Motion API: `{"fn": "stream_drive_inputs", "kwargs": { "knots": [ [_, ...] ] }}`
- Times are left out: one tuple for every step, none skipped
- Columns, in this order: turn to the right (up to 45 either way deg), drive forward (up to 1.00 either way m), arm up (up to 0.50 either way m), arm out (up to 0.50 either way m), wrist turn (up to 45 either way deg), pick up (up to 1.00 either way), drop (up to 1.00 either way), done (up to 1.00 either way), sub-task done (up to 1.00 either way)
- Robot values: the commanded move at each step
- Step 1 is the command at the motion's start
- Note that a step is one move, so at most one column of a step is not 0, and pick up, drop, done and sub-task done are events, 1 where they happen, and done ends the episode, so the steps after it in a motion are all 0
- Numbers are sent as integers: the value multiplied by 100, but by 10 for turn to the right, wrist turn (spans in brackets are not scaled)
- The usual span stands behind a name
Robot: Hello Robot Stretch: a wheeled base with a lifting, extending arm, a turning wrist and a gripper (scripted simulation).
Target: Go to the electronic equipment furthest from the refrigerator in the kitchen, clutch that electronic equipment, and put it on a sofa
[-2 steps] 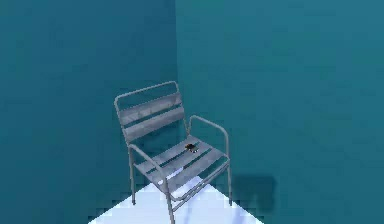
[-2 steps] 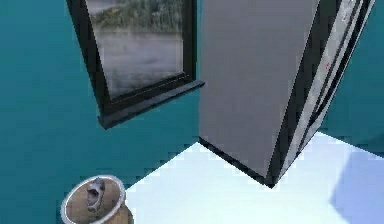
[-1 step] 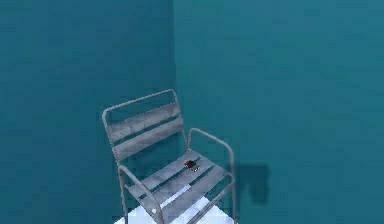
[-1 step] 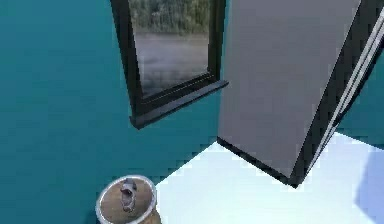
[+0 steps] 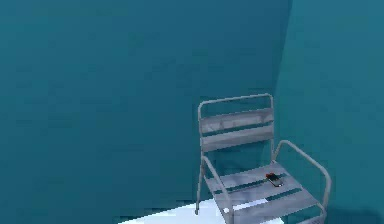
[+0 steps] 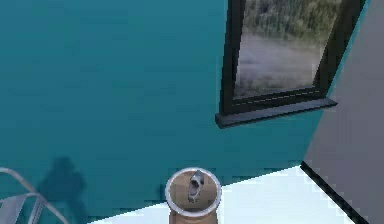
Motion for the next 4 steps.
{"fn": "stream_drive_inputs", "kwargs": {
  "knots": [
    [0, 10, 0, 0, 0, 0, 0, 0, 0],
    [-450, 0, 0, 0, 0, 0, 0, 0, 0],
    [-120, 0, 0, 0, 0, 0, 0, 0, 0],
    [-30, 0, 0, 0, 0, 0, 0, 0, 0]
  ]
}}
